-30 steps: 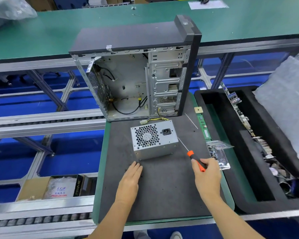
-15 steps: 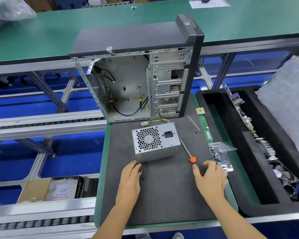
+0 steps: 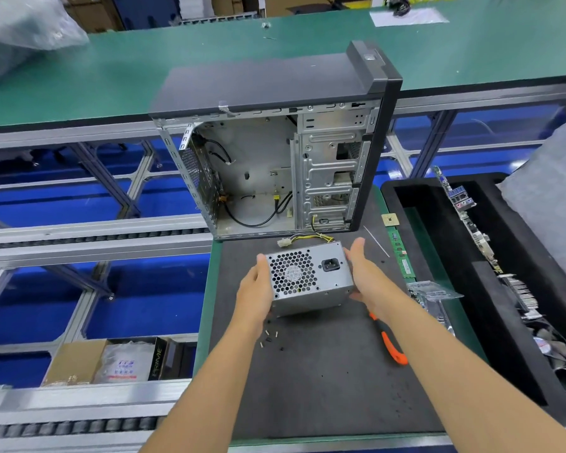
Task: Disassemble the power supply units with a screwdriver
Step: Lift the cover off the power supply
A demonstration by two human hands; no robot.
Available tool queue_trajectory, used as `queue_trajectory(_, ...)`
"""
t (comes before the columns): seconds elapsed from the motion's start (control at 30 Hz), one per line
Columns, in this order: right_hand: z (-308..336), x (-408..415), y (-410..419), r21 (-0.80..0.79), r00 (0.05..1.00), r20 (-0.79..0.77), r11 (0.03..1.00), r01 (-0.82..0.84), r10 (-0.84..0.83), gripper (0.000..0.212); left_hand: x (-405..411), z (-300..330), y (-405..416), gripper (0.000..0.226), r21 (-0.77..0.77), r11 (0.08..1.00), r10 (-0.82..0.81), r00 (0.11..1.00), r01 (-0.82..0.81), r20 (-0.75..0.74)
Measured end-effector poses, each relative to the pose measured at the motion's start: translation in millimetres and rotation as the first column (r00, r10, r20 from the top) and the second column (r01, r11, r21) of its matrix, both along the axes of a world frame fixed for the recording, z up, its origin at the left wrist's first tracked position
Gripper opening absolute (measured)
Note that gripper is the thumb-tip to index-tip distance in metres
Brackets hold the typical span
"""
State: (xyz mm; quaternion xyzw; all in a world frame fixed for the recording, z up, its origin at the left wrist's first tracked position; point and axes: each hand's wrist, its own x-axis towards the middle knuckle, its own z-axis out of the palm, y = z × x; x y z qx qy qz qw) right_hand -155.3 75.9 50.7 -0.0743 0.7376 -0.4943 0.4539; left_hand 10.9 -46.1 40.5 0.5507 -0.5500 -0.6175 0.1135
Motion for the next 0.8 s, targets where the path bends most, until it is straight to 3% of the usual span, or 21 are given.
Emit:
queue_trajectory(0.13,4,5,4,-0.025,1.0,-0.026,1.0,-0.008,0.007,0.065,3,0,4,0.059,-0.037,0.997,0.068,0.995,-0.07,-0.068)
queue_trajectory(0.2,6,7,12,-0.02,0.997,-0.081,1.0,-0.013,0.012,0.076,3,0,10,0.049,-0.113,0.988,0.093,0.991,-0.104,-0.098)
queue_trajectory(0.27,7,13,23,-0.023,0.987,-0.158,1.0,0.01,-0.014,0.072,3,0,20,0.041,-0.156,0.979,0.112,0.983,-0.135,-0.148)
queue_trajectory(0.43,-2,32,48,-0.14,0.973,-0.205,0.987,0.078,-0.106,0.012,12,-11,36,0.014,-0.104,0.979,0.138,0.949,-0.174,-0.284)
queue_trajectory(0.47,-6,36,51,-0.155,0.974,-0.196,0.984,0.085,-0.115,0.01,16,-14,41,0.009,-0.098,0.982,0.125,0.949,-0.159,-0.29)
queue_trajectory(0.67,-39,50,76,-0.224,0.991,-0.075,0.97,0.096,-0.115,0.043,28,-41,65,0.053,-0.038,0.996,0.057,0.935,-0.075,-0.351)
queue_trajectory(0.8,-54,53,79,-0.211,0.985,-0.072,0.967,0.14,-0.158,0.041,32,-52,67,0.053,-0.056,0.998,0.011,0.961,-0.027,-0.278)
